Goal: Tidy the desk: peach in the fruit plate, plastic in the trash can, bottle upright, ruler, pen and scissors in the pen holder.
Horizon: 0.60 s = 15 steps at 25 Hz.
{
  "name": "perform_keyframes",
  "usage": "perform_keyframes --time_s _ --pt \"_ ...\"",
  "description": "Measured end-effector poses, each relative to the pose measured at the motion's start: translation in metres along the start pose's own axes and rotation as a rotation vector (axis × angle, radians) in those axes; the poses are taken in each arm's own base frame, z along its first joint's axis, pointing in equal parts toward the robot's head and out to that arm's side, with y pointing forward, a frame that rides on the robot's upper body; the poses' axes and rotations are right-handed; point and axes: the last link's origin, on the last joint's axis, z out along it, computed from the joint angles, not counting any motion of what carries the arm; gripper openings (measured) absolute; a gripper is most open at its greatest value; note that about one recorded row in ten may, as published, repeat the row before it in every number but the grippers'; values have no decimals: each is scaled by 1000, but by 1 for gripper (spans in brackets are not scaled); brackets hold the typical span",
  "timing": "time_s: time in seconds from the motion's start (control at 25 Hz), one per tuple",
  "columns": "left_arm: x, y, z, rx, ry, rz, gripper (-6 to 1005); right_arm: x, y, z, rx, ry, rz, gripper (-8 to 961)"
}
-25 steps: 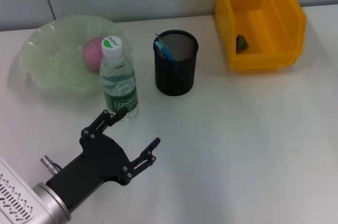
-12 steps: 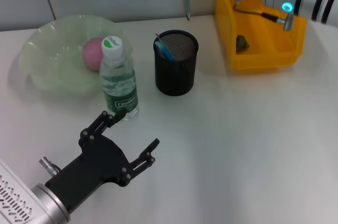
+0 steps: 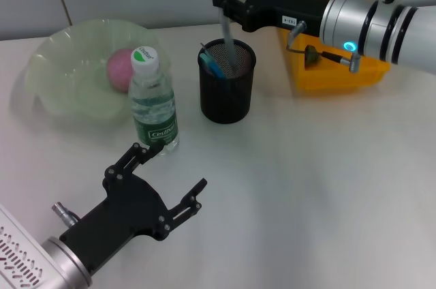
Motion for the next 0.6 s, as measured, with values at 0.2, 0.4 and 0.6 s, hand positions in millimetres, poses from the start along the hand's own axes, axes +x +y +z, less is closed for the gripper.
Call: perform_keyframes --time_s 0.2,0.4,0.6 --pt "0 0 0 2 3 0 811 2 1 -2 -5 -3 9 324" --pt "1 -1 -1 5 11 0 811 3 11 -25 -86 -52 9 485" --pt "1 -2 -5 20 33 0 811 15 33 -94 -279 -70 -66 627"
